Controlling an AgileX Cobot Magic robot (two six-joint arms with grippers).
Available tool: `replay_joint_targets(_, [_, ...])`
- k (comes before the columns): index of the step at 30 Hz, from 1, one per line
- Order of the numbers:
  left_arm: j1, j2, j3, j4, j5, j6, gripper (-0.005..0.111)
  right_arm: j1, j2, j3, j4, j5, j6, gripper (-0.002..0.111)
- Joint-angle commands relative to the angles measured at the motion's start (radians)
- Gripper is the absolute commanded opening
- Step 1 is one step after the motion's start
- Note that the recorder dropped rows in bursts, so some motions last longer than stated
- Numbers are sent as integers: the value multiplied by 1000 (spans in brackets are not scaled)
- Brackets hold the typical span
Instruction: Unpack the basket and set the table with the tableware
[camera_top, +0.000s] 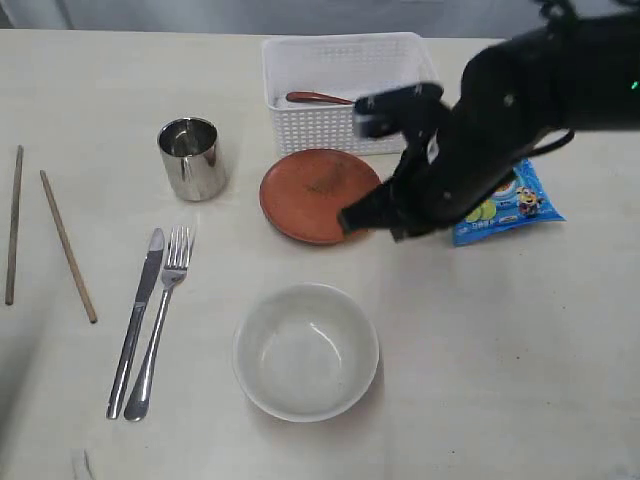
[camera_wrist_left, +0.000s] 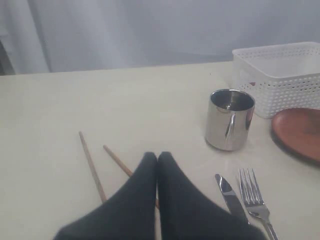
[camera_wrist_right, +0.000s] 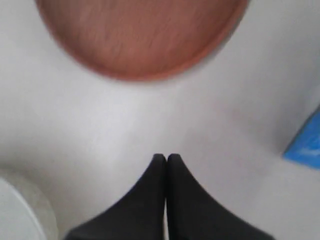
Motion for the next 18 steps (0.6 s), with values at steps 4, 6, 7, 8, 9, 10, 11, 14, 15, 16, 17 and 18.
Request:
replay_joint_targets(4, [3,-3,4,3,-3,0,0,-135,-6,-281,-18,42,-42,16])
replay_joint_targets(6, [3,-3,4,3,-3,0,0,-160,23,-373,-18,42,-23,28])
replay_joint_targets(7, [3,-3,4,3,-3,0,0,-173,45,-412,-18,44,-12,32])
replay_joint_targets(8, [3,-3,4,3,-3,0,0,-190,70,-462,-11,56,3,36])
replay_joint_targets(9, [3,-3,4,3,-3,0,0,-206,99,-515,-6,82,12,37])
replay_joint_targets(10, [3,-3,4,3,-3,0,0,-221,132,-569,-3,125,12,37])
replay_joint_targets(11, [3,-3,4,3,-3,0,0,-230,160,-613,-3,183,12,37])
replay_joint_targets(14, [3,-3,4,3,-3,0,0,-246,248,-747,-3,369,-3,37])
replay_joint_targets(15, [3,-3,4,3,-3,0,0,-248,271,-779,-3,423,-14,37])
replay_joint_targets(16, [3,-3,4,3,-3,0,0,-248,286,-801,-3,464,-25,37])
replay_joint_targets(17, [3,-3,4,3,-3,0,0,-248,290,-810,-3,487,-27,37])
replay_joint_targets(18, [3,-3,4,3,-3,0,0,-248,292,-813,-3,503,-29,37])
